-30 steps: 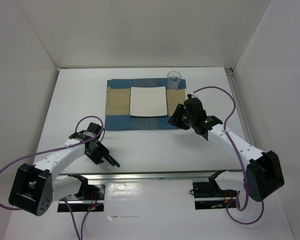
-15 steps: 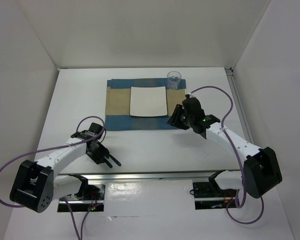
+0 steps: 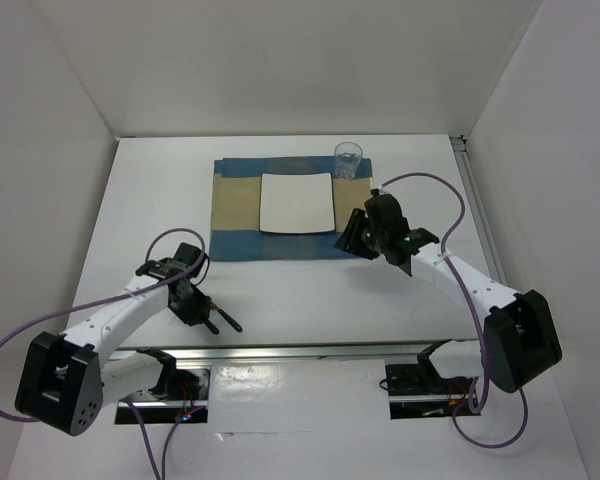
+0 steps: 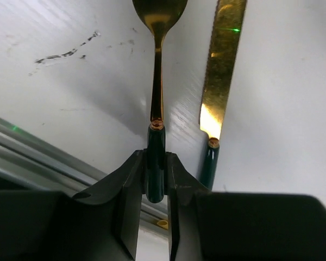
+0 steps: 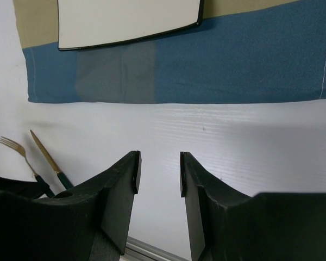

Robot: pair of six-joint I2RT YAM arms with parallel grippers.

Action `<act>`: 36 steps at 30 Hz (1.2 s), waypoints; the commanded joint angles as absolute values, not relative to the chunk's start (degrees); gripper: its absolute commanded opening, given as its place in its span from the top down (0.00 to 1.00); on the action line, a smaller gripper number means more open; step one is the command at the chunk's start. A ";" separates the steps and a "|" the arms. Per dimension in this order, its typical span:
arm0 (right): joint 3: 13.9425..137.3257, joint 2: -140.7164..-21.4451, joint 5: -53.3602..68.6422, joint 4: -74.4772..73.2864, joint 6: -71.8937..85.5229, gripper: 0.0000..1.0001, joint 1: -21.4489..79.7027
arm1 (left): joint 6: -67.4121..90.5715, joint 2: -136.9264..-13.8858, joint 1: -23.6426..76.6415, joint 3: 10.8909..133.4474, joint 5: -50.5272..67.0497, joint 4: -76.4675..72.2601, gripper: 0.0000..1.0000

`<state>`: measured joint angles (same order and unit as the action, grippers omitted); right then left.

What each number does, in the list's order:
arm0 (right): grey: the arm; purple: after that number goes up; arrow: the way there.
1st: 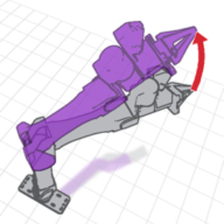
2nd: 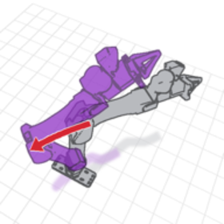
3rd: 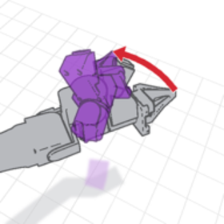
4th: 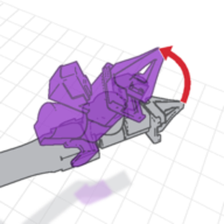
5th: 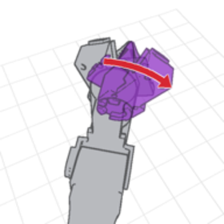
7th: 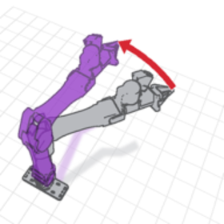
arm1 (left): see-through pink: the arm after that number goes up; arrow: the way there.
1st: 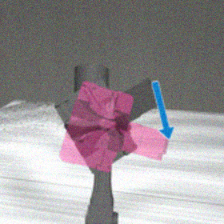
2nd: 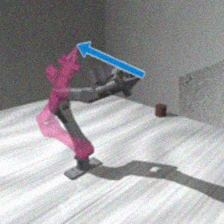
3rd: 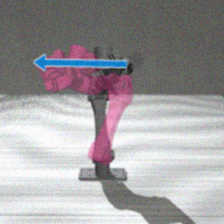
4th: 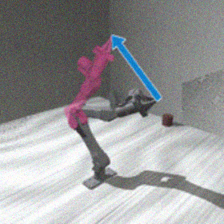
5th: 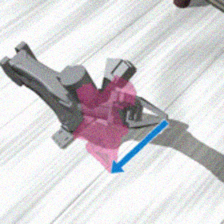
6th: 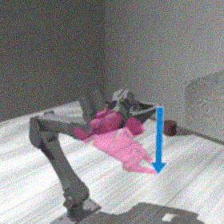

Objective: Set the dinner table for one person

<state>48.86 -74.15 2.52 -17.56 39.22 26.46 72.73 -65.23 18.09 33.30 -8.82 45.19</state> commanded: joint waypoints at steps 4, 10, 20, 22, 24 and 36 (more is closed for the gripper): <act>51.77 -74.44 2.64 -15.47 38.32 0.54 26.19 | 70.85 -60.91 18.28 42.35 -15.38 52.82 1.00; 52.29 -74.97 2.11 -15.47 38.32 0.54 25.66 | 51.35 -71.43 18.28 55.88 -14.07 48.61 1.00; 53.88 -71.38 -0.17 -20.38 37.79 0.54 24.08 | 34.72 -101.75 20.04 83.83 -19.59 49.12 1.00; 53.88 -69.79 -0.97 -22.23 37.79 0.54 24.08 | 32.98 -107.82 20.04 89.10 -20.91 49.13 1.00; 54.40 -68.13 -2.54 -24.07 37.79 0.54 23.55 | 31.30 -113.17 20.04 93.84 -20.39 49.13 1.00; 53.88 -63.28 -8.34 -29.71 42.10 0.54 23.03 | 26.46 -124.71 19.51 103.53 -14.95 47.99 1.00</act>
